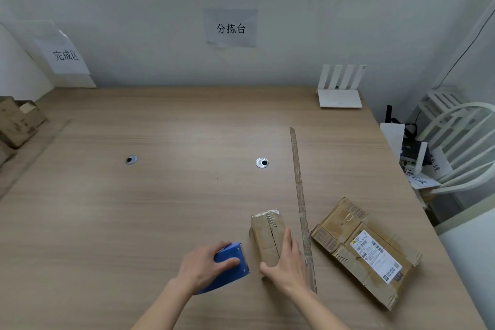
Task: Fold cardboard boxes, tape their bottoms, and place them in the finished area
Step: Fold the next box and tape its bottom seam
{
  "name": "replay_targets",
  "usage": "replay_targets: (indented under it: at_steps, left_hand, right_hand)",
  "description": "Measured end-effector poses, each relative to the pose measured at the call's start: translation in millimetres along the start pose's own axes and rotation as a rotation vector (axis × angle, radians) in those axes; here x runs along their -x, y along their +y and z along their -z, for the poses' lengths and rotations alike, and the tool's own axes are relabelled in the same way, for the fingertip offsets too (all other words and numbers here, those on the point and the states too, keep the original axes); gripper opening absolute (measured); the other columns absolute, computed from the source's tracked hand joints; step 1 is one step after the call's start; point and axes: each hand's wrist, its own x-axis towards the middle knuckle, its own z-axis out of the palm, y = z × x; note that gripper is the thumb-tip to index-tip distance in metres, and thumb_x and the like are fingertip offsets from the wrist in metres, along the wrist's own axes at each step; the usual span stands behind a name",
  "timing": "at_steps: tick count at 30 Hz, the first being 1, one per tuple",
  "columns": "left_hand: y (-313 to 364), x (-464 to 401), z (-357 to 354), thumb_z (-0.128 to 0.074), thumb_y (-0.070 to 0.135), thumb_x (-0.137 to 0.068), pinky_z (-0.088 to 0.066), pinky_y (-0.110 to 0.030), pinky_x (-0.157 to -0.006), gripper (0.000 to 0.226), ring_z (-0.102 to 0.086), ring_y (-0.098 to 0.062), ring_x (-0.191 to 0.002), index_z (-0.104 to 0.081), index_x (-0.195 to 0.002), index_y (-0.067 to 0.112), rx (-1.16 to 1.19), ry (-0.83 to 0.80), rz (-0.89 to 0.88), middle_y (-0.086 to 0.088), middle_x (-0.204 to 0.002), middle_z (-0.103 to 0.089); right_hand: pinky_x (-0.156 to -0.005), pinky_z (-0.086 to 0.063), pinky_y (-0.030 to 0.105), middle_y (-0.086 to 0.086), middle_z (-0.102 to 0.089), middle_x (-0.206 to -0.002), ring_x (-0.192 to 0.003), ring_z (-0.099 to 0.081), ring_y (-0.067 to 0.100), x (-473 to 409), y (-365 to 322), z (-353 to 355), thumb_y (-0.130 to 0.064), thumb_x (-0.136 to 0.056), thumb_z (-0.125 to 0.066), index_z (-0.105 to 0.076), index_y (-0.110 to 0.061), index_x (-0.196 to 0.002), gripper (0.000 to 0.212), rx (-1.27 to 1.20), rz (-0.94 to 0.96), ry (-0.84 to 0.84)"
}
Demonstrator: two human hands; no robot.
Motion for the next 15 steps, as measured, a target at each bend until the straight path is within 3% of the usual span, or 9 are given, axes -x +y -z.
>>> replay_targets:
  at_steps: [6,9,11,15]
  left_hand:
    - [-16.0,4.0,-17.1,-0.049,0.073,-0.085,-0.041,-0.023,-0.077,0.061,-0.058,-0.005,-0.101,-0.039,-0.142,0.054,-0.102,-0.007,0.025,0.020,-0.117,-0.064]
    - [-21.1,1.2,-33.1,-0.048,0.059,-0.096,-0.039,-0.027,-0.079,0.062,-0.054,-0.013,-0.099,-0.025,-0.154,0.051,-0.184,-0.027,0.056,0.006,-0.109,-0.053]
    - [-20.5,-2.5,-44.0,-0.045,0.054,-0.101,-0.035,-0.028,-0.073,0.063,-0.048,-0.014,-0.089,-0.017,-0.157,0.049,-0.230,-0.031,0.089,0.003,-0.105,-0.046]
    - [-23.1,-9.4,-65.1,-0.044,0.050,-0.103,-0.036,-0.029,-0.072,0.064,-0.053,-0.018,-0.096,-0.012,-0.159,0.046,-0.273,-0.045,0.100,0.001,-0.104,-0.042]
  right_hand:
    - [-0.104,-0.046,0.037,-0.003,-0.024,-0.159,-0.140,-0.041,0.020,0.7,2.6,0.3,-0.071,-0.060,-0.062,0.013,-0.030,-0.159,0.130,-0.024,0.004,0.013]
    - [-0.110,-0.039,0.036,-0.007,-0.021,-0.163,-0.145,-0.035,0.017,-0.2,9.4,2.0,-0.081,-0.062,-0.063,0.009,-0.031,-0.160,0.131,-0.081,0.037,0.001]
    - [-0.115,-0.033,0.036,-0.008,-0.023,-0.164,-0.148,-0.031,0.016,-1.7,15.0,3.6,-0.080,-0.074,-0.059,-0.002,-0.031,-0.161,0.115,-0.169,0.040,0.021]
    - [-0.115,-0.033,0.034,-0.004,-0.044,-0.156,-0.141,-0.042,0.014,-7.7,24.2,13.9,-0.054,-0.102,-0.041,-0.031,-0.029,-0.157,0.060,-0.313,0.016,0.101]
